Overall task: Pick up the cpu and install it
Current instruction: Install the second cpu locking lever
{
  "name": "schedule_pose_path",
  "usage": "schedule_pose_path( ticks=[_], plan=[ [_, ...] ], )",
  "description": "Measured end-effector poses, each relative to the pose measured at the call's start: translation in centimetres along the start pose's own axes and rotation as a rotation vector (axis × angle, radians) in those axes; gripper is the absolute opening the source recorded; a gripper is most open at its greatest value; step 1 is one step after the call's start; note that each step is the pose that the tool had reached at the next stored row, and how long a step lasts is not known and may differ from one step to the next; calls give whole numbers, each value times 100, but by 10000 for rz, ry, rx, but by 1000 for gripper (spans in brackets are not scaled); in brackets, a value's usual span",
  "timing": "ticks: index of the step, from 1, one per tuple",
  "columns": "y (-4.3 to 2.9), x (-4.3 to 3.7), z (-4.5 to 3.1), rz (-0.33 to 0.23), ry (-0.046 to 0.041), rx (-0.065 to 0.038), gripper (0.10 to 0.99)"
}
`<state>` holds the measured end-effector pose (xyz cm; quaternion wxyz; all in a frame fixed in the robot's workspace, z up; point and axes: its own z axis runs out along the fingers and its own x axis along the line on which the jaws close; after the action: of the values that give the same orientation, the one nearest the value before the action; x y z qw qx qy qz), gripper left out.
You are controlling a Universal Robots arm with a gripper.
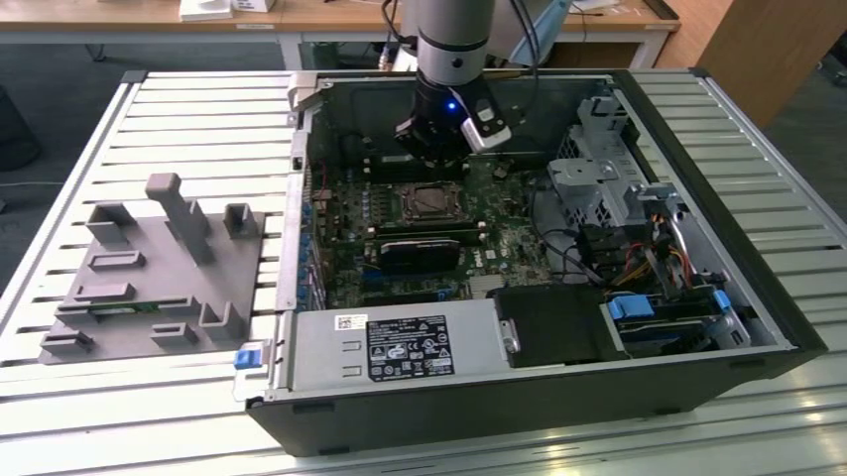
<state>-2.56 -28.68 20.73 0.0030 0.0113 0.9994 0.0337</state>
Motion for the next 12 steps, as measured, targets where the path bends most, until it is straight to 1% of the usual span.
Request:
schedule_pose_path(
  ticks=[12],
  plan=[
    [-66,-10,-4,0,0,-1,106]
  ],
)
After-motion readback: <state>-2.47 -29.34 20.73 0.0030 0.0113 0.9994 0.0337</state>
